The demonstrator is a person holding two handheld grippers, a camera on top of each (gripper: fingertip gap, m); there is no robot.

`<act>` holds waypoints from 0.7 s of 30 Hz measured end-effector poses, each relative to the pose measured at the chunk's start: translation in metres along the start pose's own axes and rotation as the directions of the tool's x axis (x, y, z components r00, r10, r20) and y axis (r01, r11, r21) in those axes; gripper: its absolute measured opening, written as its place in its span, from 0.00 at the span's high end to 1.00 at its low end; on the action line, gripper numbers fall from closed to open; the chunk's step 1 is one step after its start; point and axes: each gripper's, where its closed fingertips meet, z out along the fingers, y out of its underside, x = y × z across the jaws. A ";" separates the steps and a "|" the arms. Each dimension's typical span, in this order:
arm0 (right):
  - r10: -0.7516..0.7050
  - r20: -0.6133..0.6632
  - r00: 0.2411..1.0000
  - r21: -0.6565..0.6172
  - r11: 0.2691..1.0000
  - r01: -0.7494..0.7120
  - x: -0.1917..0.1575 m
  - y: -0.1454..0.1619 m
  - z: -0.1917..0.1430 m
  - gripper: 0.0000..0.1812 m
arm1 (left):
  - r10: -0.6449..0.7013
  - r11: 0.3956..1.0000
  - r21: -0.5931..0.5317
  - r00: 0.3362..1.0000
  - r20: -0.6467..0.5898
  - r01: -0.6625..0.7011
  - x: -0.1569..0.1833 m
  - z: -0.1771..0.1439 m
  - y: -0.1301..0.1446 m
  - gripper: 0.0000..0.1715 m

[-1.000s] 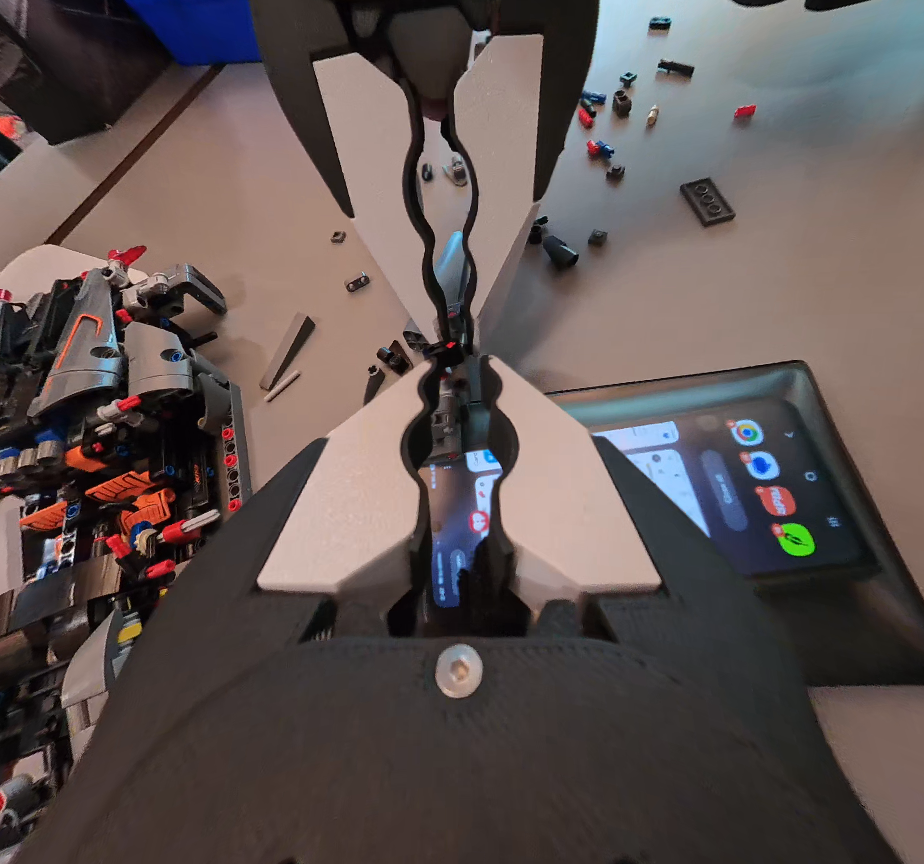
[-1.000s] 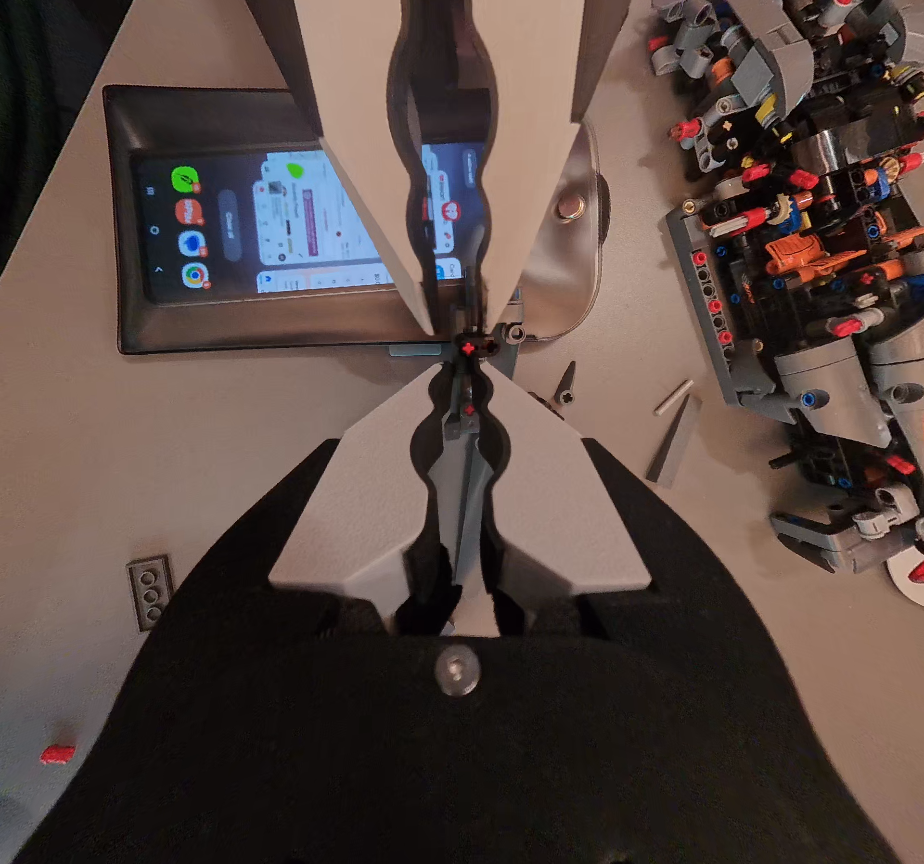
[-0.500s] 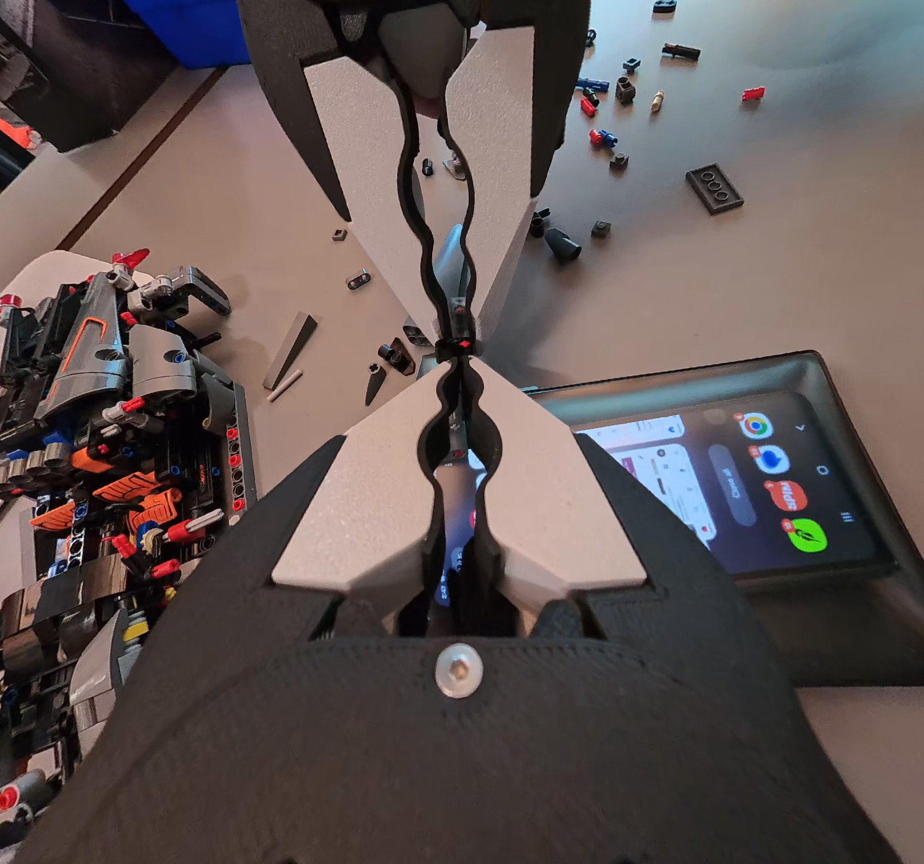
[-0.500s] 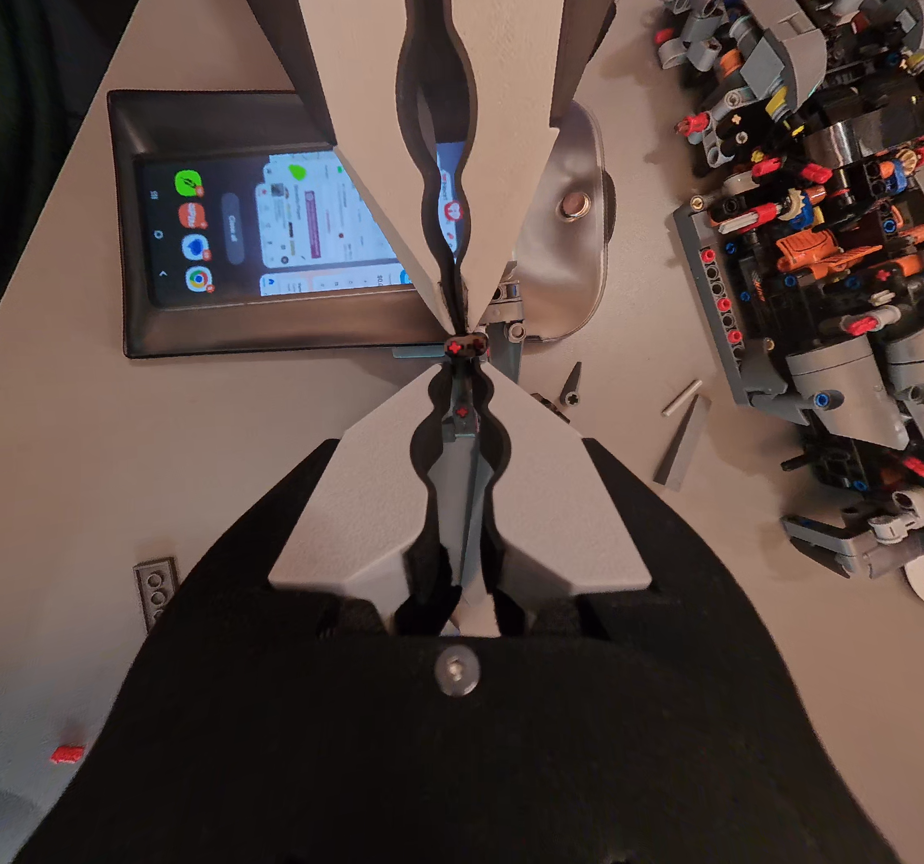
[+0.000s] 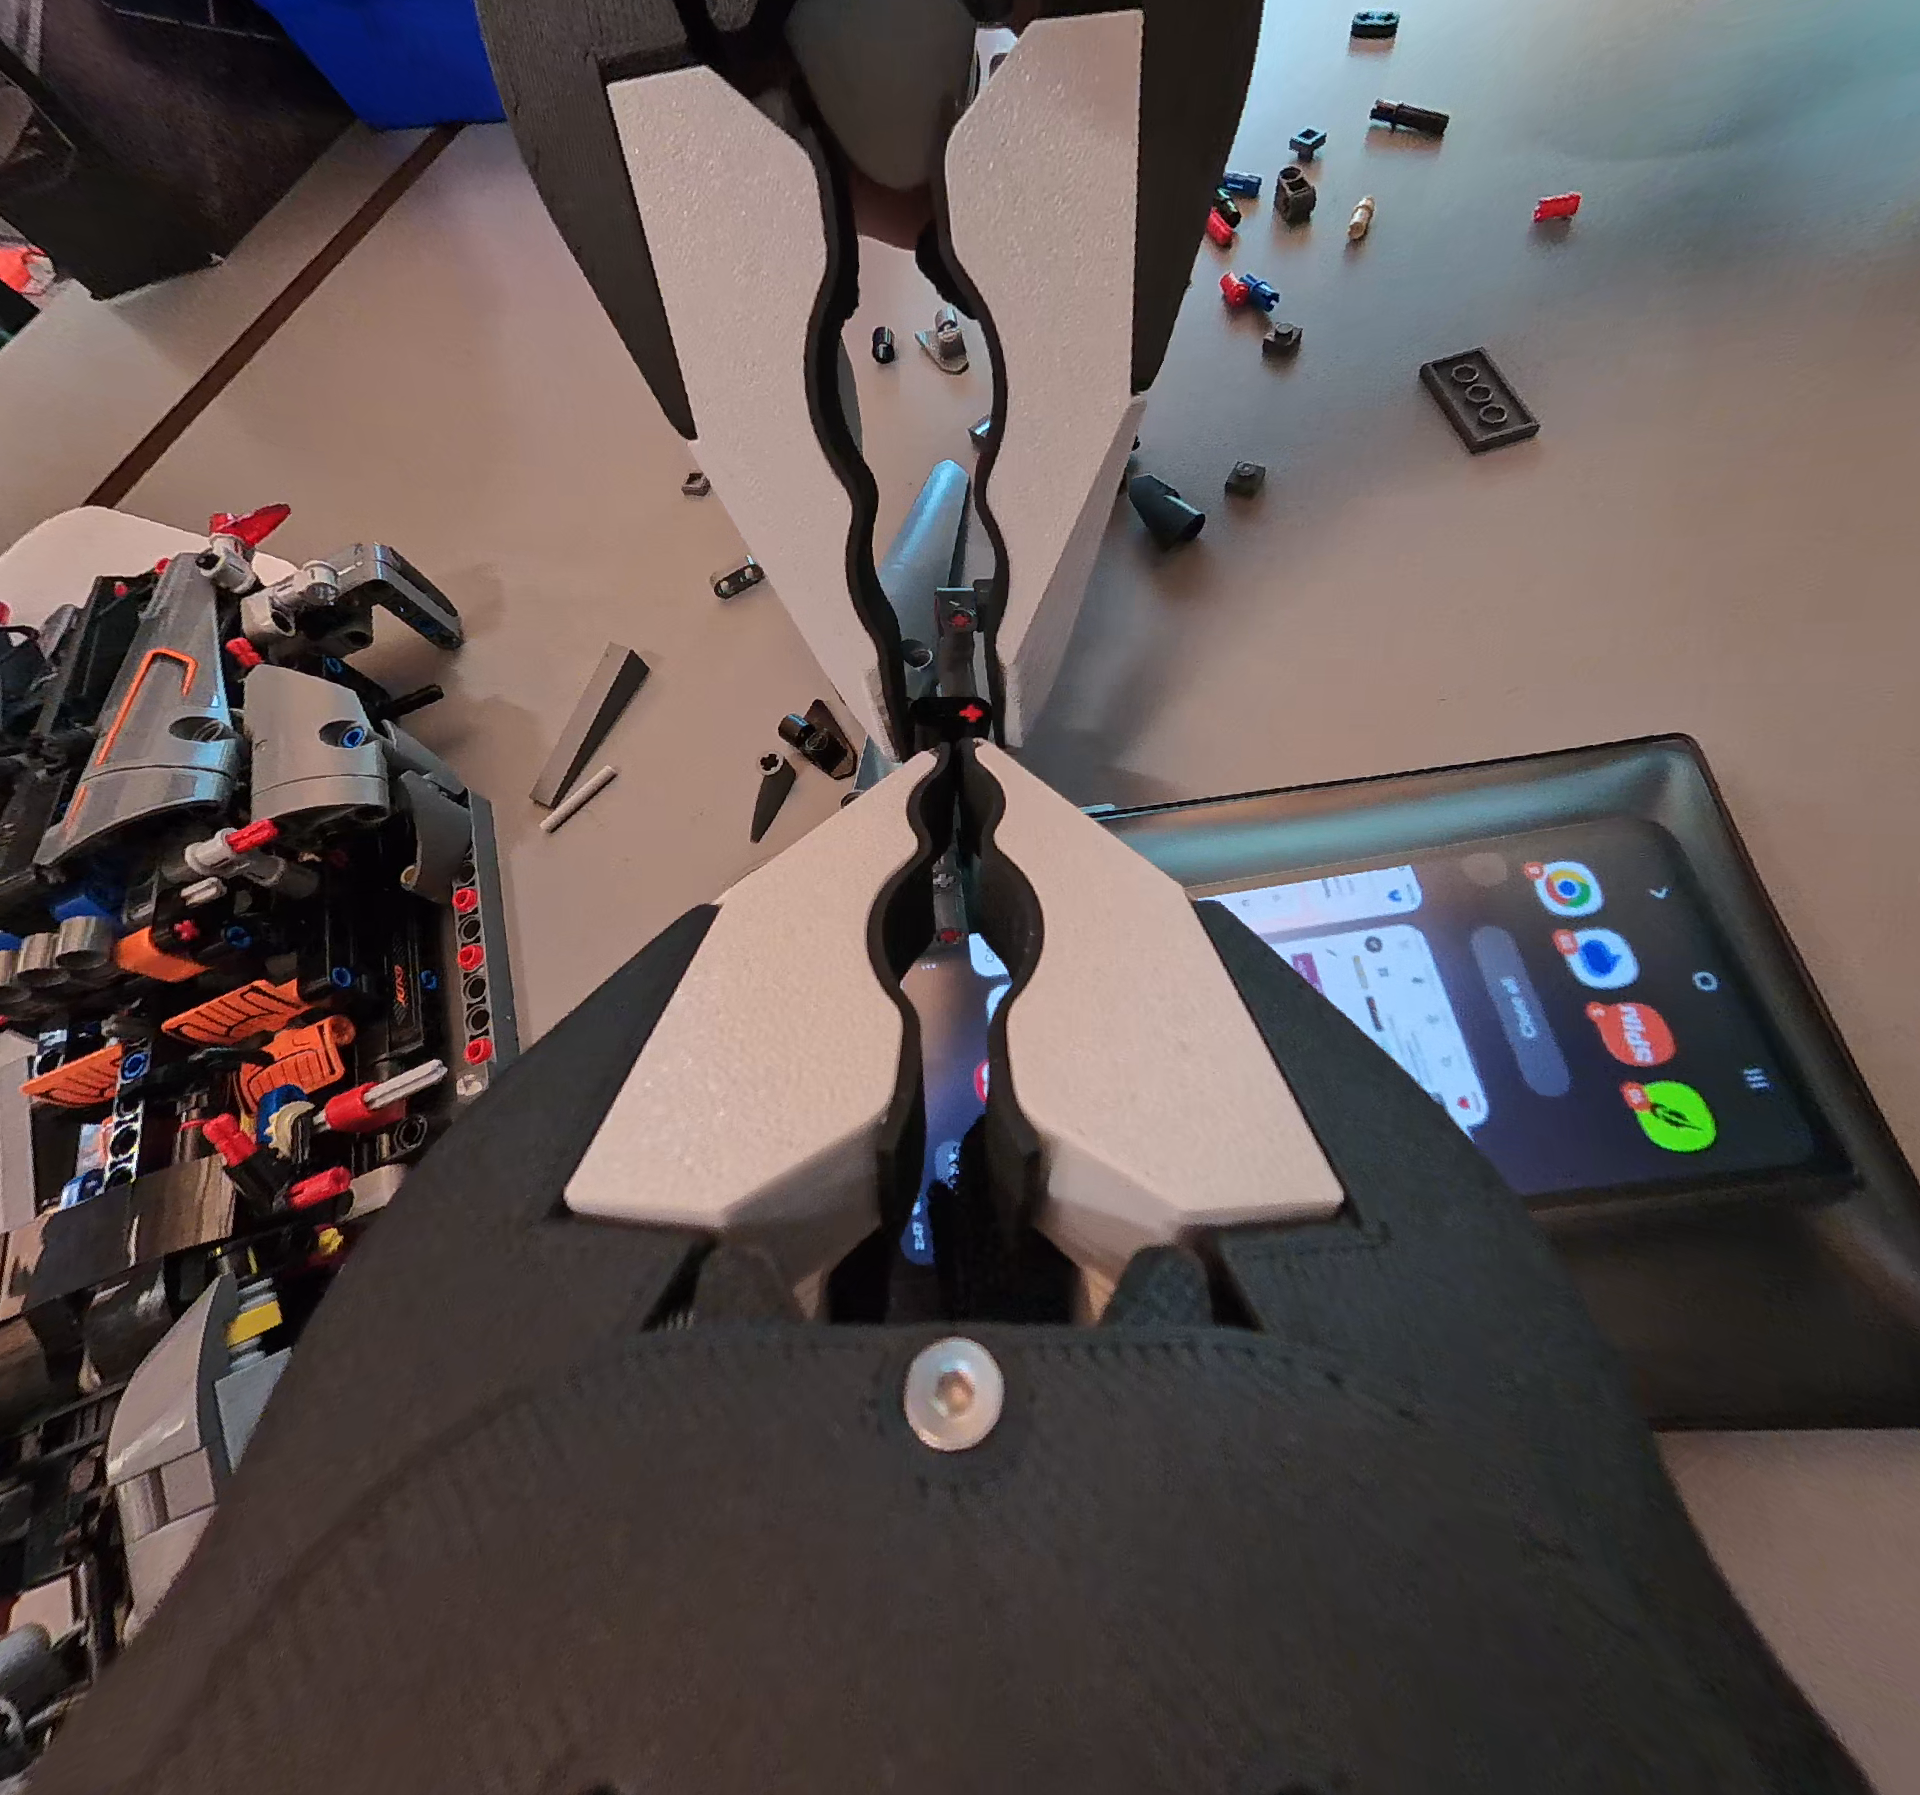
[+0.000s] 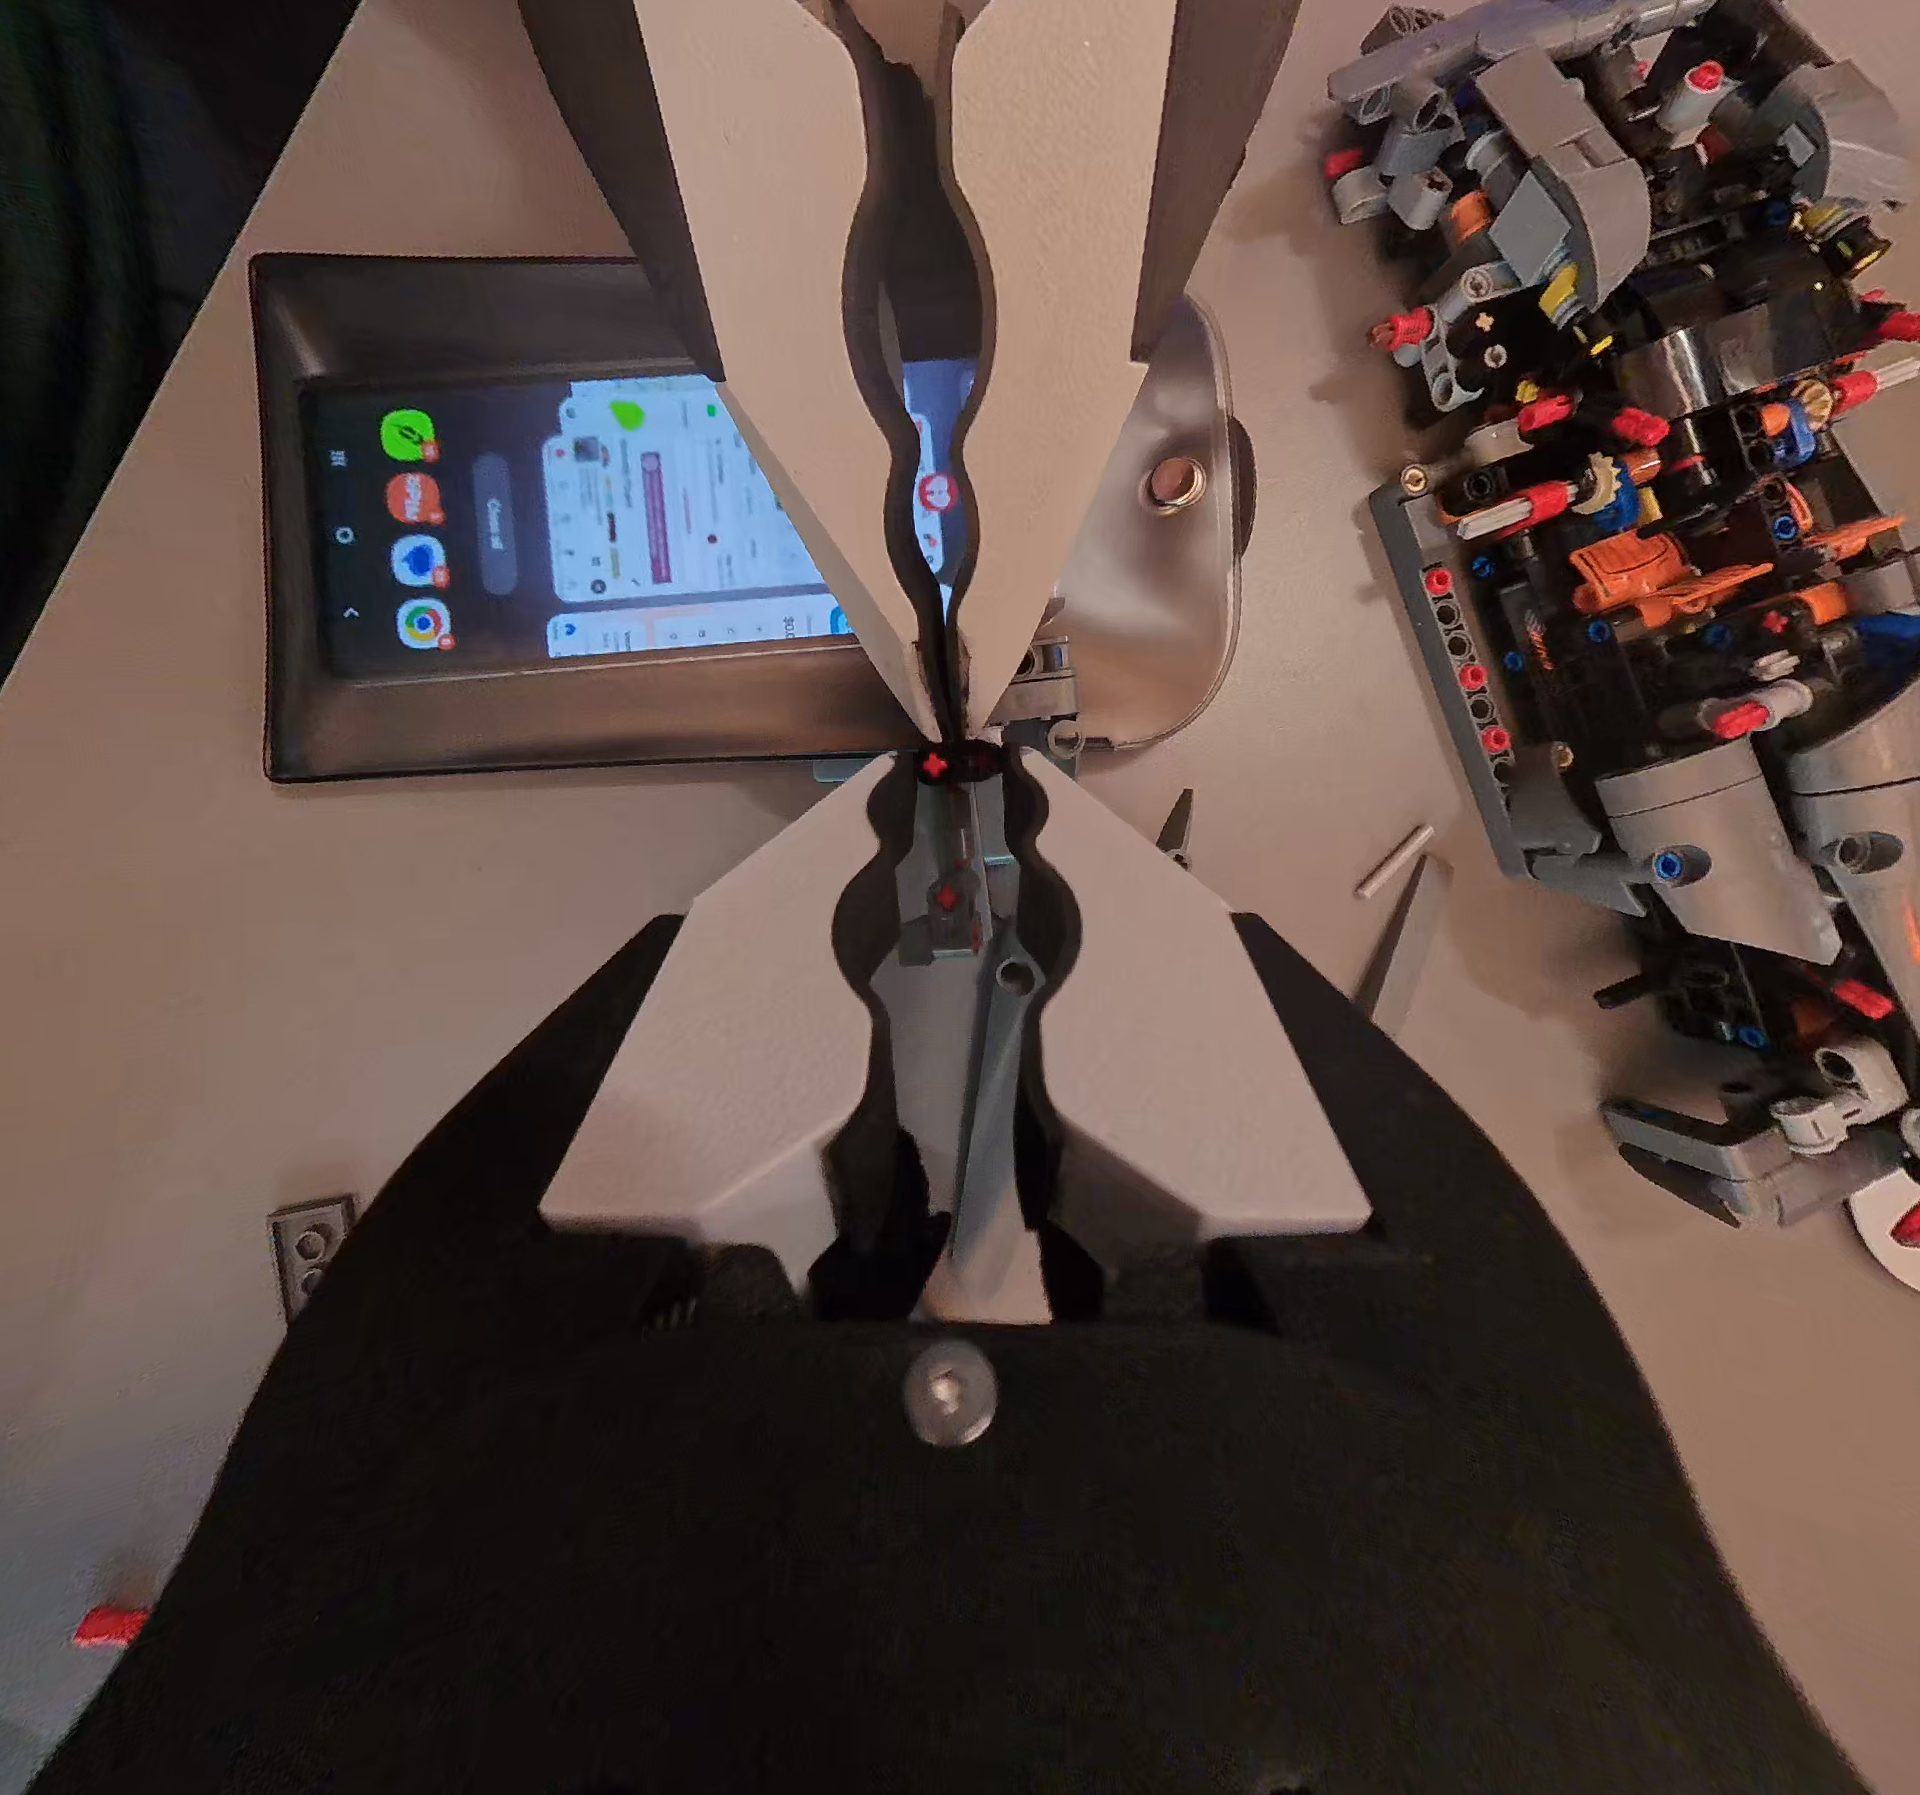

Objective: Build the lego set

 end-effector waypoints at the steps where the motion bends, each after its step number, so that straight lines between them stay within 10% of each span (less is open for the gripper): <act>1: 0.001 -0.001 1.000 0.001 1.000 -0.001 0.000 0.000 0.000 0.92 | -0.001 1.000 -0.001 1.000 0.000 0.001 0.000 0.000 0.000 1.00; 21: 0.066 0.054 0.996 0.059 0.996 -0.070 0.002 0.000 0.000 0.92 | -0.063 0.991 -0.114 0.998 0.009 0.064 -0.010 0.002 0.023 0.85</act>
